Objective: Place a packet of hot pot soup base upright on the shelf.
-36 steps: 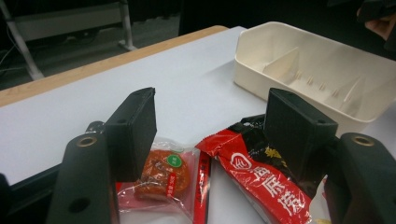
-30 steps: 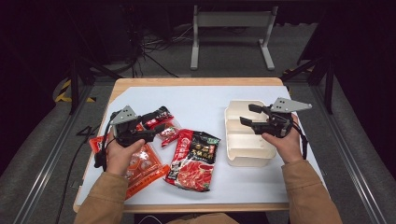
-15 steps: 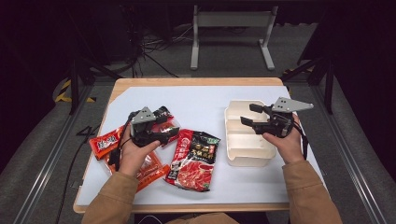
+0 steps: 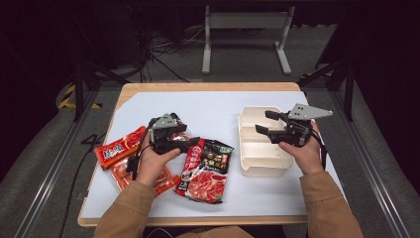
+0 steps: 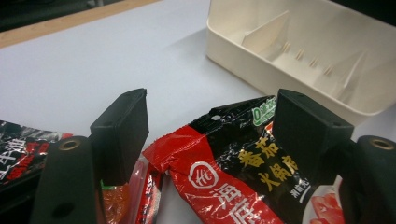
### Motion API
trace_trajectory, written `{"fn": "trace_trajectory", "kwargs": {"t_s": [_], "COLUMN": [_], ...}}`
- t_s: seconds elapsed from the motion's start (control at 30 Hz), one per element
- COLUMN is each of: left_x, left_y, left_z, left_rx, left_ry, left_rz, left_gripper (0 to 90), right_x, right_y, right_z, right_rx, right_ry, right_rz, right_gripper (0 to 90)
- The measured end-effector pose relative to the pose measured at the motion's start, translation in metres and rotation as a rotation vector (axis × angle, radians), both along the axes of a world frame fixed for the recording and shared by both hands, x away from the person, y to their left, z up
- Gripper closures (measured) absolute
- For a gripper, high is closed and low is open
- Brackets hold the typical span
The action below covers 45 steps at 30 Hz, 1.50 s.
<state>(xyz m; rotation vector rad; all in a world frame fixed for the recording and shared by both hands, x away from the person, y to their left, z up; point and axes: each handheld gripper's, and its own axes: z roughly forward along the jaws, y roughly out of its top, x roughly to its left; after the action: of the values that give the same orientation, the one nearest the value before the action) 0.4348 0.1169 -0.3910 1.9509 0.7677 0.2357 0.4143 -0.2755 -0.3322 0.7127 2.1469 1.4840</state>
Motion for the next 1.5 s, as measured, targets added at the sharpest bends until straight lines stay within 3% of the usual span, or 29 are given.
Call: {"fn": "trace_trajectory", "kwargs": {"t_s": [0.17, 0.33, 0.57, 0.83, 0.97, 1.1, 1.23, 1.33, 1.43, 1.5], "left_x": [0.012, 0.019, 0.023, 0.027, 0.029, 0.029, 0.028, 0.027, 0.026, 0.026], "left_y": [-0.004, -0.008, -0.015, -0.020, -0.020, -0.022, -0.026, -0.030, -0.033, -0.033], "left_z": [-0.013, -0.024, -0.033, -0.045, -0.047, -0.048, -0.050, -0.051, -0.052, -0.052], "left_rx": [0.006, 0.040, 0.062, 0.115, 0.112, 0.116, 0.149, 0.191, 0.203, 0.200], "left_ry": [0.049, 0.086, 0.129, 0.166, 0.189, 0.188, 0.195, 0.189, 0.190, 0.202], "left_rz": [0.027, 0.039, 0.020, 0.010, 0.002, -0.004, -0.019, -0.028, -0.040, -0.052], "left_gripper": [28.1, 29.4, 29.7, 30.4, 29.9, 29.9, 30.4, 33.8, 38.2, 47.4], "right_x": [0.000, -0.001, -0.001, -0.001, -0.001, -0.001, -0.001, -0.001, -0.001, -0.001], "right_y": [0.000, 0.000, -0.001, -0.001, -0.002, -0.002, -0.002, -0.001, -0.001, -0.001], "right_z": [0.000, 0.000, 0.000, -0.001, -0.001, -0.001, -0.001, -0.001, -0.001, -0.001], "right_rx": [-0.003, -0.006, -0.007, -0.011, -0.010, -0.008, -0.008, -0.010, -0.011, -0.014], "right_ry": [-0.003, -0.003, -0.003, 0.000, 0.003, 0.001, -0.001, 0.000, 0.004, 0.005], "right_rz": [-0.001, -0.001, -0.007, 0.000, -0.004, -0.004, -0.002, -0.002, -0.003, -0.002], "right_gripper": [35.0, 34.9, 34.7, 34.7, 34.7, 34.7, 34.6, 34.5, 34.4, 34.3]}}
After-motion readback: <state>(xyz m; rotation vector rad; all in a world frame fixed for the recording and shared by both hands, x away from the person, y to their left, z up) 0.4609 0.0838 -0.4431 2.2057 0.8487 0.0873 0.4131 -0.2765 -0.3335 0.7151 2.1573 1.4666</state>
